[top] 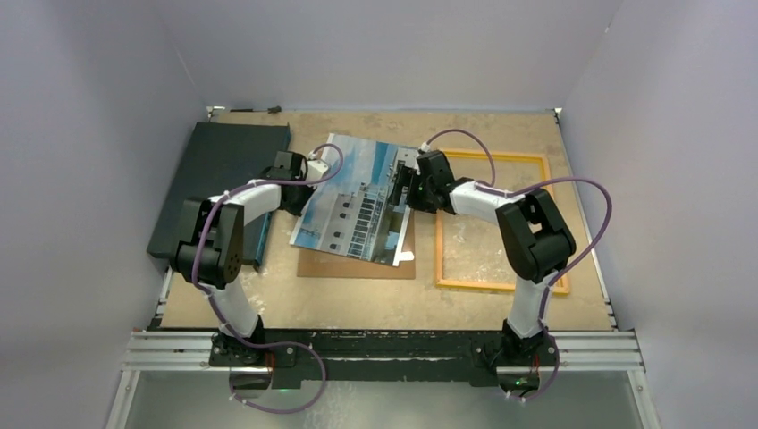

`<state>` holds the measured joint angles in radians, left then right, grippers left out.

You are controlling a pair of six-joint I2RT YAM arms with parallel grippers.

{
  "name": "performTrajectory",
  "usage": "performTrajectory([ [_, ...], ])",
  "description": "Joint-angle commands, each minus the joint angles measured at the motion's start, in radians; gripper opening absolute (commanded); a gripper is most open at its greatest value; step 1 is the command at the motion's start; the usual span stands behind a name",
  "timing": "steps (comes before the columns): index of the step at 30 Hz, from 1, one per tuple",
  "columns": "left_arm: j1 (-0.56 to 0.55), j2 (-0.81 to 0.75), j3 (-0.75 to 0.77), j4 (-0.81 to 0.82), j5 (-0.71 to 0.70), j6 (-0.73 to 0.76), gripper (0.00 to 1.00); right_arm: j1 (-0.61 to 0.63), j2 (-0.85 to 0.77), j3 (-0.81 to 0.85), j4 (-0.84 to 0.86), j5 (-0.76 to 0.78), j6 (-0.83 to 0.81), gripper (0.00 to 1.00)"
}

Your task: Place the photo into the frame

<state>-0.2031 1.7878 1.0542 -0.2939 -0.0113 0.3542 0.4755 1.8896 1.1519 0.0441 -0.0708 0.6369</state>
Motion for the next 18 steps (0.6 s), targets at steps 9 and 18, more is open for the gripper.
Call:
performTrajectory([
  [9,0.003,0.039,-0.052,-0.060,0.062,-0.037,0.11,-0.009,-0.123,-0.184,-0.009,-0.079,0.023,0.88],
  [18,0.002,0.026,-0.068,-0.070,0.124,-0.083,0.09,0.007,-0.123,-0.247,0.040,-0.213,0.076,0.90],
])
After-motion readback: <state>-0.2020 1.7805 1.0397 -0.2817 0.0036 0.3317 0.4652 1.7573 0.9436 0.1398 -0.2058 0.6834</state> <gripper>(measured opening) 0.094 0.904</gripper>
